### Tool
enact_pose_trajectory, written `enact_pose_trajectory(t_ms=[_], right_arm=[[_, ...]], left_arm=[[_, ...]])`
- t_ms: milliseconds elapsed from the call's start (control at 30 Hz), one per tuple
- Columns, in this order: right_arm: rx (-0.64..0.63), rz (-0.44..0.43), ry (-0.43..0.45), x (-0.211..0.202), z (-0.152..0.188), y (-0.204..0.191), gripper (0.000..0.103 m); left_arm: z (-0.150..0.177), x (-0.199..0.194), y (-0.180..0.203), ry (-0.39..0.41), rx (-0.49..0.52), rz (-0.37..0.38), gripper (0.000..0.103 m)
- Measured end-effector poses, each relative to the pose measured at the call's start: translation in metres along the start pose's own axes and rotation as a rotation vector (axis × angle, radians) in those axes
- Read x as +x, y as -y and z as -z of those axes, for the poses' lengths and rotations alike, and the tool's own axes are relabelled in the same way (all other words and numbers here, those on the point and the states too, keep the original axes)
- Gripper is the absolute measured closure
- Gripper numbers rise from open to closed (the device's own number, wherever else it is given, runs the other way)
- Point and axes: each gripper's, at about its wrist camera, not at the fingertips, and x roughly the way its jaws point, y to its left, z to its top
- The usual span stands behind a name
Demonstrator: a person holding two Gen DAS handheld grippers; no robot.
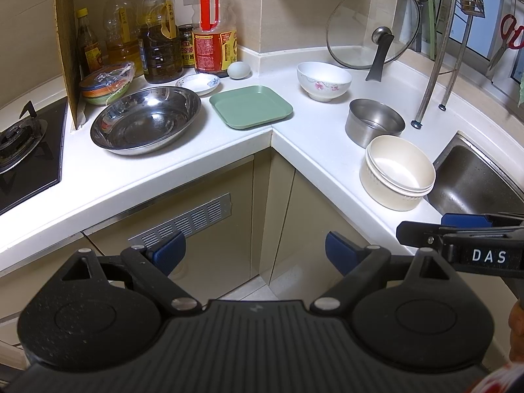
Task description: Organize plates and bowls
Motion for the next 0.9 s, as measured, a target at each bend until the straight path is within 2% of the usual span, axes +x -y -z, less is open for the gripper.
enact_pose_trajectory(t_ms=[900], right_arm=[[0.008,-0.023,-0.021,0.0046,-0.0077,0.0043,0.028]], left_arm=[[-0.0046,0.0041,-0.0068,-0.023,-0.039,-0.001,0.012]])
